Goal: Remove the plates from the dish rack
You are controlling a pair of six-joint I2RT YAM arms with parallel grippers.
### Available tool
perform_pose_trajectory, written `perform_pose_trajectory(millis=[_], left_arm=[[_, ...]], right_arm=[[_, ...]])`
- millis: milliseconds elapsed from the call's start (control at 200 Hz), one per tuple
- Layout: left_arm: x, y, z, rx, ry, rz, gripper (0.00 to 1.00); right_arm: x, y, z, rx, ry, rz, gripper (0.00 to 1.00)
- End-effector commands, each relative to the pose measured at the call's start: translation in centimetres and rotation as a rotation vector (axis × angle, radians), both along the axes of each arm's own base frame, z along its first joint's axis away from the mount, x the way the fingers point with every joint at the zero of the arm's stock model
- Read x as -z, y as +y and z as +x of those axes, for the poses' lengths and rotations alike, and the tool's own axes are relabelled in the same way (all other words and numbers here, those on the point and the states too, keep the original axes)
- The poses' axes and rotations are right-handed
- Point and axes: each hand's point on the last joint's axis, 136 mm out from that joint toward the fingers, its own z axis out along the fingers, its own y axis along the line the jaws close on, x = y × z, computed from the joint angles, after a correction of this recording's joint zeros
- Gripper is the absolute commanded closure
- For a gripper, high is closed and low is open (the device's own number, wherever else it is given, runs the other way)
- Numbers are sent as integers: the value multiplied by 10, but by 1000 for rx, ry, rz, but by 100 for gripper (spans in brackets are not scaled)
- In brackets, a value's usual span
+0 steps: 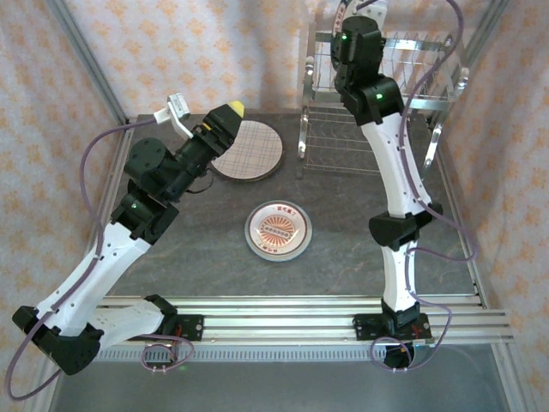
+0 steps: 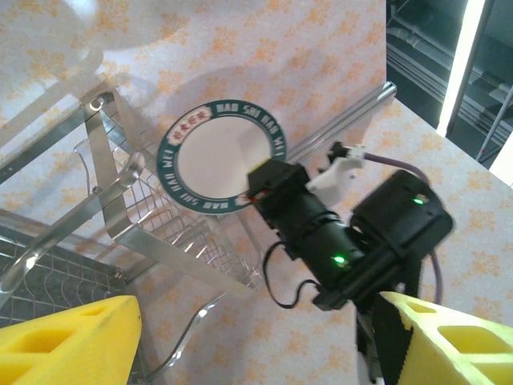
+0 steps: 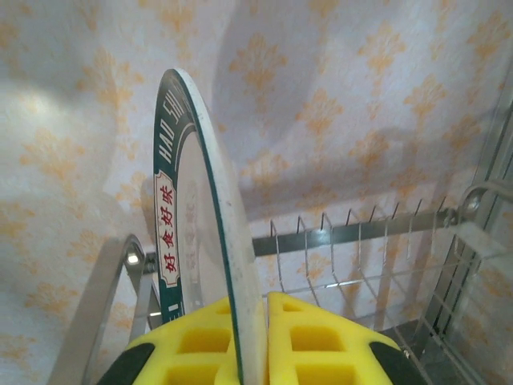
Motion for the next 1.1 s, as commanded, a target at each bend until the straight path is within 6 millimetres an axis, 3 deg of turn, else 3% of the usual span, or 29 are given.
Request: perform_pose_trajectory(millis=[0, 205, 375, 596, 791, 1096], left_arm=[[-13, -3, 1, 25, -37, -33, 24], [-7, -24, 13, 91, 12, -41, 23], [8, -49, 26, 161, 94, -42, 23], [11, -95, 34, 282, 147, -73, 23], [10, -132, 40, 386, 177, -97, 21], [17, -163, 52, 463, 241, -126, 24]], right_arm=[[-64, -23, -47, 23, -153, 61, 100], [-77, -35, -81, -9, -140, 95, 100], [-72, -41, -111, -63, -92, 146, 100], [-55, -43, -143, -143, -14, 248, 100], [-32, -38, -157, -223, 65, 377, 100], [-7, -18, -164, -348, 154, 581, 100]])
